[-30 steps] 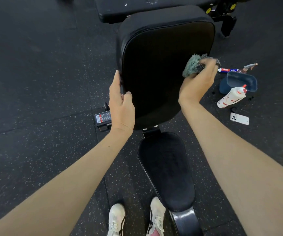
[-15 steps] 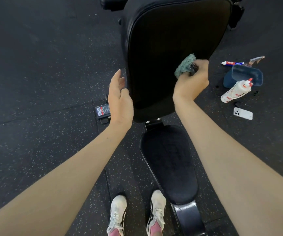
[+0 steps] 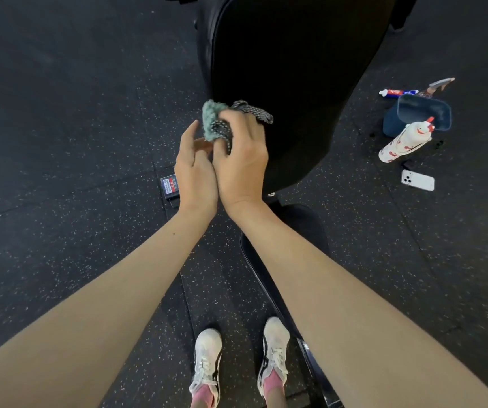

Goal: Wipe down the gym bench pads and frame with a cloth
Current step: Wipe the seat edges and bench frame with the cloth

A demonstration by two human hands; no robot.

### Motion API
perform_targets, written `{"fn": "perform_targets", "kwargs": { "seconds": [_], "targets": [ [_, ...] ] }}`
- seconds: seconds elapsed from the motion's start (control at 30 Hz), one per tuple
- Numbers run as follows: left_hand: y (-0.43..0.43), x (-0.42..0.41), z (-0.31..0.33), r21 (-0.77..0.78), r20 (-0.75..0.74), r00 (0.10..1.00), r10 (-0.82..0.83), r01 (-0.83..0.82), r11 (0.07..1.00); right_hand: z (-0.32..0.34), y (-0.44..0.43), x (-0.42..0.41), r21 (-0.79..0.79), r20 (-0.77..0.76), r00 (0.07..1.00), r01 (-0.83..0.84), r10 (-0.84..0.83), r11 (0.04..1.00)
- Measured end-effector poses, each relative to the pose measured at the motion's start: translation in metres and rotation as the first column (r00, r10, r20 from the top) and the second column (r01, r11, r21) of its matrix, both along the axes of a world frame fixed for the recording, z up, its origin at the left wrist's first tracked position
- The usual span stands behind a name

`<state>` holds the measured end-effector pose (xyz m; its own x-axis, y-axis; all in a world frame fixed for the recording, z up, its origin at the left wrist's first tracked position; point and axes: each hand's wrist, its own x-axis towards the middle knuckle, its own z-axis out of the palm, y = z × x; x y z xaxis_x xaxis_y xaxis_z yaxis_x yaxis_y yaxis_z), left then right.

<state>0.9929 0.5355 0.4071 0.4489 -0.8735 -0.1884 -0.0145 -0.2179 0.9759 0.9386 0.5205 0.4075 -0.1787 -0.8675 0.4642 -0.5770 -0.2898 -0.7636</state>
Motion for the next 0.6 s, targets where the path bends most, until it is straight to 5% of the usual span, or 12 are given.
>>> {"fn": "perform_targets", "kwargs": {
  "seconds": [0.2,0.6],
  "targets": [
    [0.009,-0.002,-0.008,0.012,0.009,1.000,-0.026,0.026,1.000,-0.016,-0.002,-0.019,0.053,-0.037,0.994,-0.096,0.098,0.994],
    [0.001,-0.022,-0.019,-0.028,-0.033,0.999,-0.028,0.028,0.999,-0.029,-0.057,-0.132,0.140,-0.043,0.994,0.106,-0.101,0.984]
  ]
}}
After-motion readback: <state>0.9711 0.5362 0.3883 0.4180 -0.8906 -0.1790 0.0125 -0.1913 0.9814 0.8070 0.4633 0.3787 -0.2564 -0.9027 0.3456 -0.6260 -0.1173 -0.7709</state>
